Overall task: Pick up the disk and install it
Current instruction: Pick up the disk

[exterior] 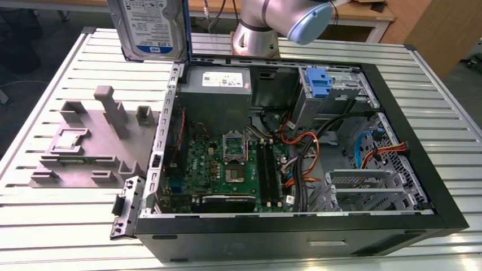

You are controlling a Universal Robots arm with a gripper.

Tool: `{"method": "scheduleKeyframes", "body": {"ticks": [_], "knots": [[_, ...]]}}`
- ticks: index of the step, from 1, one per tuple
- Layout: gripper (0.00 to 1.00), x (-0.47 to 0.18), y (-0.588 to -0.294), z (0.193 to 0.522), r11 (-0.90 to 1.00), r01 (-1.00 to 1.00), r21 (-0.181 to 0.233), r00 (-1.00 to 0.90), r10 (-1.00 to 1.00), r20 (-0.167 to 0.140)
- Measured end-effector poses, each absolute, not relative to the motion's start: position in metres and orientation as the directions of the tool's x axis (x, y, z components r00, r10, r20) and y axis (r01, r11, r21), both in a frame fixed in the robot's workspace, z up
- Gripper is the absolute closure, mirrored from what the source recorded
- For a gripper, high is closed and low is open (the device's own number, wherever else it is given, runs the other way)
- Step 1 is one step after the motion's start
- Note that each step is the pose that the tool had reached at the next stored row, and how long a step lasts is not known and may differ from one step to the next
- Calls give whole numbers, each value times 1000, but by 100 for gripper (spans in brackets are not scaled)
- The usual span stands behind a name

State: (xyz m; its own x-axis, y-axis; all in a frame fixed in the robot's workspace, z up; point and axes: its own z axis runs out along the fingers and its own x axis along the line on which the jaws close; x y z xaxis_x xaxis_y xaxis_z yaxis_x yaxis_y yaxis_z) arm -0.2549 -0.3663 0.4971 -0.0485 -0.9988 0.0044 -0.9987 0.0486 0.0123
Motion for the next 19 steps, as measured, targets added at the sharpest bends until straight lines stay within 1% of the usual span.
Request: {"method": "scheduleKeyframes", "body": {"ticks": [4, 8, 19], "knots": [[63, -251, -366, 497, 48, -999, 12, -48, -999, 3], [63, -250, -367, 497, 48, -999, 13, -48, -999, -16], [63, -248, -379, 497, 48, -999, 13, -48, -999, -16]]}}
